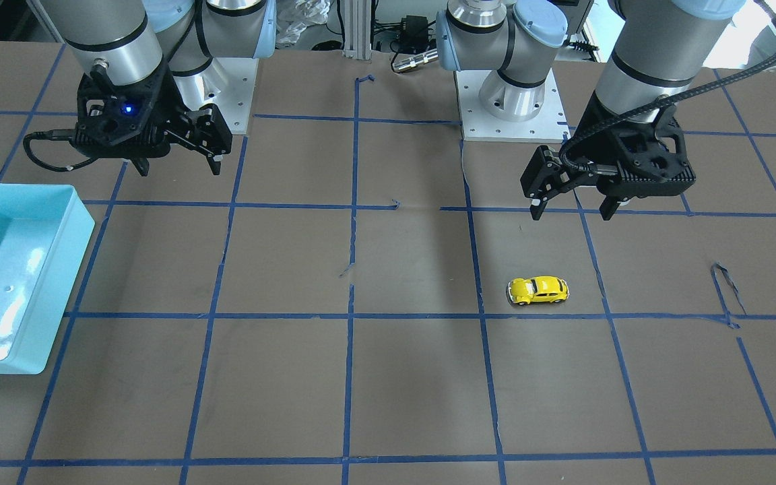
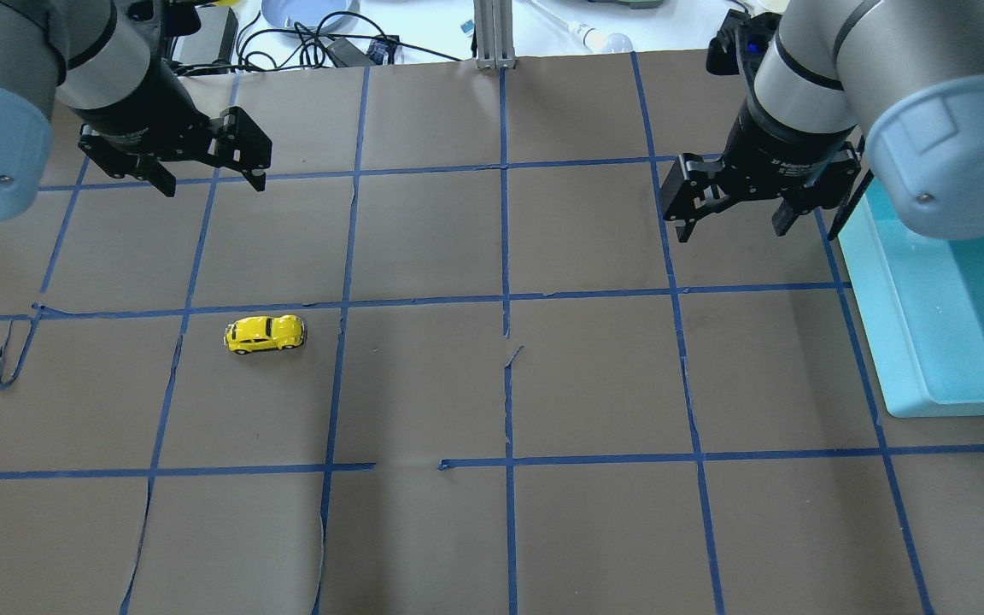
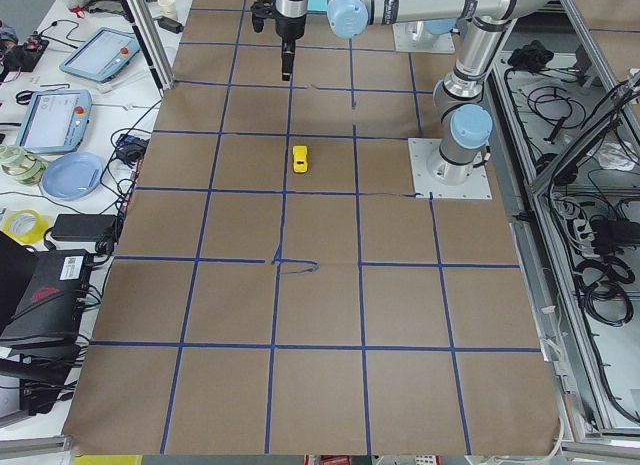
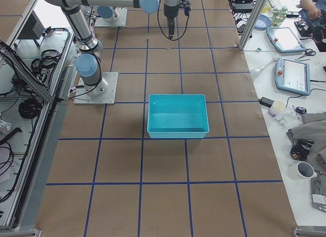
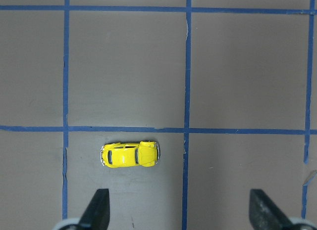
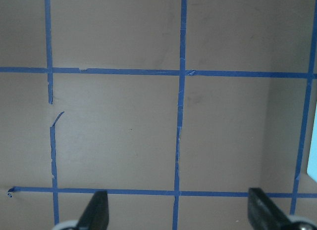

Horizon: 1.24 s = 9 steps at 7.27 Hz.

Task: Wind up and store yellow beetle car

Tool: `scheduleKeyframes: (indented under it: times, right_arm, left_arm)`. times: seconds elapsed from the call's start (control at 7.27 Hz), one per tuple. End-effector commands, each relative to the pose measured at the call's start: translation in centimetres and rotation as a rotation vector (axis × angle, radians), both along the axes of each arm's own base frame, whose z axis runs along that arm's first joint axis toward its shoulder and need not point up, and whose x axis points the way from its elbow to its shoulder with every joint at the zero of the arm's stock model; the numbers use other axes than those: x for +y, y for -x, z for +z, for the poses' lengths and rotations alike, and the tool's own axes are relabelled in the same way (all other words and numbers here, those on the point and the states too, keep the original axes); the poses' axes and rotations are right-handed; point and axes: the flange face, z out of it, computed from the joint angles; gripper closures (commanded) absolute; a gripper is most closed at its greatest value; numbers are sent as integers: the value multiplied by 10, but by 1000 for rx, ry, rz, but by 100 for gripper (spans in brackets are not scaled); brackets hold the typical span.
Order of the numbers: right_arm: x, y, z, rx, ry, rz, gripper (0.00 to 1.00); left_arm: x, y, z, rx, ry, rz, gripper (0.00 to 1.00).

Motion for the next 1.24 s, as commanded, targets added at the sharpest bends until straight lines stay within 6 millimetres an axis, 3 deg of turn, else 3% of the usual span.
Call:
scheduleKeyframes:
  times: [0.0, 1.1]
  right_arm:
    - [0, -1, -1, -2, -2, -3, 0]
    - [0, 0, -1, 1, 0, -7, 0]
  left_arm:
    - [0, 0, -1, -2, -2, 1, 0]
    - [-3, -2, -9, 3, -25, 9, 0]
